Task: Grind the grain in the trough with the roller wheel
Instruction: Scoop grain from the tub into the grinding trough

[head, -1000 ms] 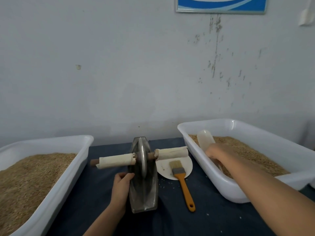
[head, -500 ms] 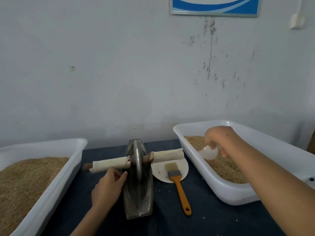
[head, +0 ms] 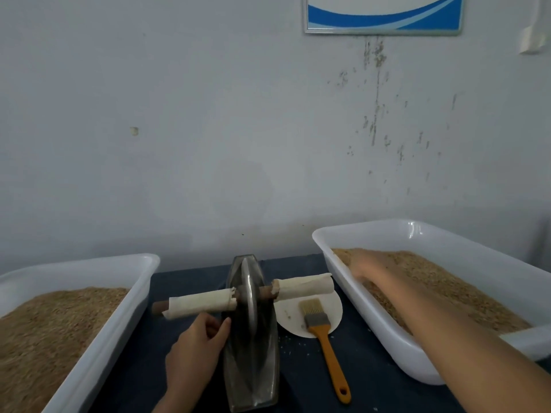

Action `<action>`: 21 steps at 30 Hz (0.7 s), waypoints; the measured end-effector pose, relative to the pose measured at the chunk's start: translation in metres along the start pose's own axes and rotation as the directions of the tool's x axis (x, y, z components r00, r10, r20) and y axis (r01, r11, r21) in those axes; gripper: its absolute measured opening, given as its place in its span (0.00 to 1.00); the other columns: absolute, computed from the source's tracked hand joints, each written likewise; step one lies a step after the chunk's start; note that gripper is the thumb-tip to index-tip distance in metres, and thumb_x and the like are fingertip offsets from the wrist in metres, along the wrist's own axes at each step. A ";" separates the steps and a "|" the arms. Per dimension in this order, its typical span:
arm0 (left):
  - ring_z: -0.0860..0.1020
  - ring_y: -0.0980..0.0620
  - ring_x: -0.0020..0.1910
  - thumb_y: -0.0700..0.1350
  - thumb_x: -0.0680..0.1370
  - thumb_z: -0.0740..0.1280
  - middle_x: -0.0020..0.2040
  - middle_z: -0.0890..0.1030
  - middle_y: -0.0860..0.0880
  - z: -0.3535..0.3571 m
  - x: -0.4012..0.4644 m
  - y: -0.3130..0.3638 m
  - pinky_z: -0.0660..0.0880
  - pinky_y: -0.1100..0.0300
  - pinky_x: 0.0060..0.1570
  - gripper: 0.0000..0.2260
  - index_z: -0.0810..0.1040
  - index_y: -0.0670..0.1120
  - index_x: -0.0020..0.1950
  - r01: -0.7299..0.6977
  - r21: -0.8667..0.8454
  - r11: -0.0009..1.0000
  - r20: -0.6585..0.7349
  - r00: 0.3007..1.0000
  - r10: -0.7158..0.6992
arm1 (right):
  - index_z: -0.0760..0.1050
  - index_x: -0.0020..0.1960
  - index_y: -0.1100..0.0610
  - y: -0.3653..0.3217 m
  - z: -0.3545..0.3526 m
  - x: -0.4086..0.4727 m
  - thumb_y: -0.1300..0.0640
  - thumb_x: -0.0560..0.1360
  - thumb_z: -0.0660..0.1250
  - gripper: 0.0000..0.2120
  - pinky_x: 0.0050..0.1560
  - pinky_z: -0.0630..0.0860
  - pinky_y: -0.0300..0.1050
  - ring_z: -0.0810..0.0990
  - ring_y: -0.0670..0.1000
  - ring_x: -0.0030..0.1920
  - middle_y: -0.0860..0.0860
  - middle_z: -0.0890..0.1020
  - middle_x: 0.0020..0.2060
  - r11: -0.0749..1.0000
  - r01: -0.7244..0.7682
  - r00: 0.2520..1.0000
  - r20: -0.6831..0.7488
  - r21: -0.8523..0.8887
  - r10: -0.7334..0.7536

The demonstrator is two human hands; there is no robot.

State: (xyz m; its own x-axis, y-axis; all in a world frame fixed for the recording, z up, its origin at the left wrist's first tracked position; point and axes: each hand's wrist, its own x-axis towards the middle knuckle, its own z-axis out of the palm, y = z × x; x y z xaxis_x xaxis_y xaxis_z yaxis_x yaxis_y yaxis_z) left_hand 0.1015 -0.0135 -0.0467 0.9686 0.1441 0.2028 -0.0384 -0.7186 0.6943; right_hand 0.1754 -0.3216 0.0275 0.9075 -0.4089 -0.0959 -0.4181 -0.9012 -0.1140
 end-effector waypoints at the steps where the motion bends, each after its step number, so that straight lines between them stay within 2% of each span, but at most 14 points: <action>1: 0.77 0.59 0.40 0.61 0.77 0.61 0.39 0.79 0.57 0.000 0.000 0.000 0.74 0.57 0.41 0.12 0.75 0.54 0.43 -0.003 -0.002 1.000 -0.004 1.000 0.003 | 0.75 0.59 0.60 0.001 0.000 0.000 0.59 0.79 0.59 0.11 0.35 0.69 0.39 0.71 0.48 0.33 0.50 0.73 0.37 1.000 0.008 1.000 0.007 0.024 -0.008; 4: 0.77 0.60 0.40 0.60 0.77 0.61 0.40 0.79 0.58 0.000 -0.001 0.000 0.74 0.57 0.41 0.11 0.75 0.54 0.43 -0.010 -0.007 1.000 -0.012 1.000 0.010 | 0.70 0.69 0.59 0.002 -0.001 -0.005 0.58 0.80 0.57 0.18 0.40 0.74 0.40 0.77 0.50 0.41 0.51 0.79 0.49 0.996 0.042 0.999 -0.016 0.082 -0.040; 5: 0.77 0.59 0.40 0.60 0.77 0.61 0.40 0.79 0.58 0.000 -0.001 0.000 0.74 0.57 0.42 0.11 0.75 0.54 0.43 -0.011 -0.016 1.000 -0.015 1.000 0.010 | 0.69 0.69 0.59 0.003 0.000 -0.008 0.60 0.80 0.56 0.18 0.36 0.73 0.40 0.77 0.50 0.39 0.52 0.79 0.48 0.995 0.053 0.998 -0.037 0.083 -0.050; 7: 0.77 0.60 0.40 0.60 0.77 0.61 0.40 0.79 0.58 -0.001 -0.002 0.001 0.75 0.56 0.42 0.11 0.75 0.54 0.43 -0.017 -0.024 1.000 -0.028 0.999 0.016 | 0.71 0.67 0.60 0.006 0.000 -0.013 0.62 0.79 0.55 0.18 0.28 0.66 0.39 0.73 0.48 0.32 0.51 0.76 0.39 0.994 0.057 0.995 -0.081 0.088 -0.050; 8: 0.77 0.60 0.39 0.60 0.77 0.62 0.39 0.79 0.58 -0.001 -0.003 0.001 0.75 0.57 0.41 0.11 0.74 0.54 0.43 -0.024 -0.017 1.000 -0.040 0.999 0.023 | 0.71 0.66 0.61 0.008 0.000 -0.015 0.62 0.79 0.54 0.17 0.27 0.66 0.39 0.73 0.48 0.31 0.50 0.75 0.37 0.994 0.054 0.994 -0.097 0.097 -0.044; 10: 0.76 0.61 0.37 0.59 0.77 0.62 0.37 0.78 0.57 -0.002 -0.004 0.000 0.74 0.59 0.37 0.10 0.74 0.54 0.42 -0.063 0.025 0.998 -0.093 0.994 0.065 | 0.70 0.68 0.61 0.014 -0.001 -0.021 0.63 0.80 0.53 0.18 0.28 0.67 0.39 0.73 0.48 0.32 0.51 0.77 0.40 0.992 0.054 0.993 -0.112 0.111 -0.042; 12: 0.74 0.62 0.32 0.55 0.77 0.65 0.34 0.76 0.57 -0.004 -0.002 -0.001 0.69 0.63 0.29 0.08 0.72 0.53 0.41 -0.180 0.114 0.977 -0.232 0.951 0.203 | 0.67 0.71 0.61 0.020 0.000 -0.025 0.64 0.80 0.52 0.20 0.27 0.65 0.39 0.70 0.47 0.30 0.50 0.75 0.38 0.992 0.056 0.992 -0.116 0.111 -0.043; 14: 0.73 0.58 0.30 0.45 0.73 0.71 0.35 0.75 0.56 -0.012 0.003 -0.004 0.64 0.65 0.27 0.07 0.73 0.49 0.43 -0.354 0.248 0.902 -0.344 0.838 0.423 | 0.71 0.67 0.63 0.026 -0.001 -0.030 0.62 0.81 0.52 0.17 0.27 0.64 0.39 0.71 0.47 0.30 0.50 0.72 0.34 0.993 0.056 0.990 -0.136 0.104 -0.042; 16: 0.76 0.50 0.36 0.36 0.64 0.76 0.40 0.77 0.49 -0.019 0.013 -0.008 0.72 0.59 0.34 0.16 0.77 0.44 0.48 -0.444 0.451 0.774 -0.315 0.732 0.604 | 0.72 0.64 0.63 0.032 -0.002 -0.036 0.60 0.82 0.53 0.16 0.28 0.66 0.39 0.74 0.48 0.33 0.51 0.75 0.36 0.995 0.052 0.986 -0.161 0.090 -0.037; 17: 0.77 0.45 0.41 0.35 0.60 0.77 0.44 0.78 0.46 -0.022 0.020 -0.010 0.75 0.52 0.40 0.21 0.78 0.42 0.51 -0.443 0.546 0.711 -0.275 0.707 0.651 | 0.71 0.65 0.63 0.034 -0.003 -0.039 0.60 0.82 0.53 0.15 0.28 0.66 0.39 0.74 0.48 0.33 0.51 0.76 0.37 0.995 0.051 0.984 -0.173 0.087 -0.036; 19: 0.79 0.39 0.48 0.35 0.55 0.79 0.48 0.79 0.42 -0.028 0.032 -0.012 0.73 0.40 0.53 0.28 0.79 0.40 0.54 -0.413 0.670 0.616 -0.186 0.711 0.678 | 0.71 0.65 0.63 0.038 -0.005 -0.043 0.60 0.82 0.53 0.15 0.27 0.66 0.39 0.74 0.48 0.31 0.51 0.77 0.37 0.994 0.049 0.982 -0.189 0.100 -0.030; 21: 0.81 0.39 0.46 0.39 0.55 0.81 0.44 0.81 0.42 -0.028 0.038 -0.017 0.69 0.34 0.58 0.26 0.81 0.42 0.52 -0.410 0.734 0.541 -0.082 0.738 0.670 | 0.71 0.63 0.63 0.041 -0.007 -0.047 0.60 0.82 0.54 0.14 0.27 0.66 0.39 0.75 0.48 0.32 0.51 0.76 0.37 0.994 0.050 0.979 -0.201 0.095 -0.030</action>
State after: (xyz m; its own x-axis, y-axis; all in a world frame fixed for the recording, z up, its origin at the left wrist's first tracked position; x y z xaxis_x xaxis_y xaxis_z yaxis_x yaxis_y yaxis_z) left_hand 0.1322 0.0230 -0.0313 0.6690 -0.3195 0.6711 -0.2376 -0.9475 -0.2142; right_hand 0.1158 -0.3407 0.0340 0.9093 -0.4019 0.1080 -0.3739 -0.9029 -0.2119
